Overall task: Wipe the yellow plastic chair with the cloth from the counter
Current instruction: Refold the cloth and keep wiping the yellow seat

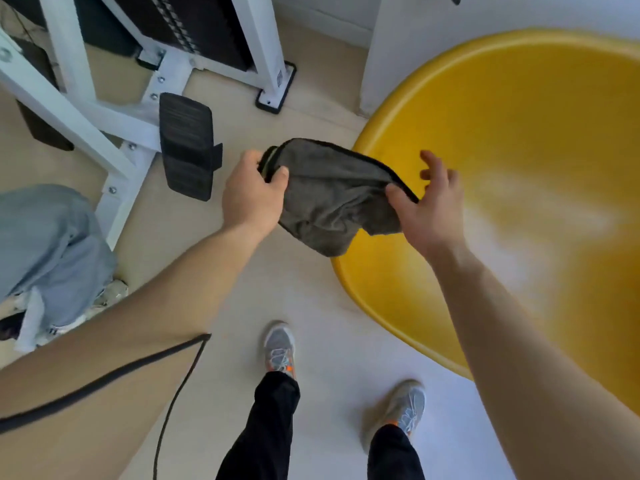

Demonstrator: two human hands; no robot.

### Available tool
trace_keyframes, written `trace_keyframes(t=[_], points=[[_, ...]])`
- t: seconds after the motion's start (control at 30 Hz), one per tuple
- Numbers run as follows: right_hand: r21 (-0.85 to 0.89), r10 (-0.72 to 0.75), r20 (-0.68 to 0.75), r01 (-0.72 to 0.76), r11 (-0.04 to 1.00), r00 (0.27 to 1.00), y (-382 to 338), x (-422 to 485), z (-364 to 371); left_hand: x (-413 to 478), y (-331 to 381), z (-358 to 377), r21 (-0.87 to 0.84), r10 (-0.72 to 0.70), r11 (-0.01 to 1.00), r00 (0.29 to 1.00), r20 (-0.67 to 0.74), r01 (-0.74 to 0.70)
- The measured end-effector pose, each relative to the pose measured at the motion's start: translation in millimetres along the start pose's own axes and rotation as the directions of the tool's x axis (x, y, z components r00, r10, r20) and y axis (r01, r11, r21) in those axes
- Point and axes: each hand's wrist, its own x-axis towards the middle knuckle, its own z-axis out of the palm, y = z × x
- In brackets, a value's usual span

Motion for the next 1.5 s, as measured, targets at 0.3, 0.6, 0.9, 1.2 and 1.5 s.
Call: trace_keyframes(t=[0.3,0.6,0.9,1.2,1.5], points=[[0.343,0.169,0.104,-0.195,0.919,0.980,18,-20,93,-44,-17,94,-0.440,0.061,0.897,0.971,0.230,0.048],[0.217,0.123,0.104,-0.144,0.965,0.987,64,-52,111,-34,-16,119,-0.239,0.156,0.959,0.988,0.000,-0.152],[-0.219,0.188,0.302,-0.124,0.968,0.935,149,-97,94,-123,-98,196,-0.220,-0.287,0.905,0.903,0.320,0.365],[0.122,0.130,0.205,-0.157,0.980,0.970,50,-62,85,-73,-57,135,-0.152,0.005,0.988,0.989,0.147,0.018],[0.449,-0.003,-0.045,0.023,0.893,0.999,-21,-2,65,1,34,100,-0.243,0.149,0.958,0.988,-0.036,-0.153]])
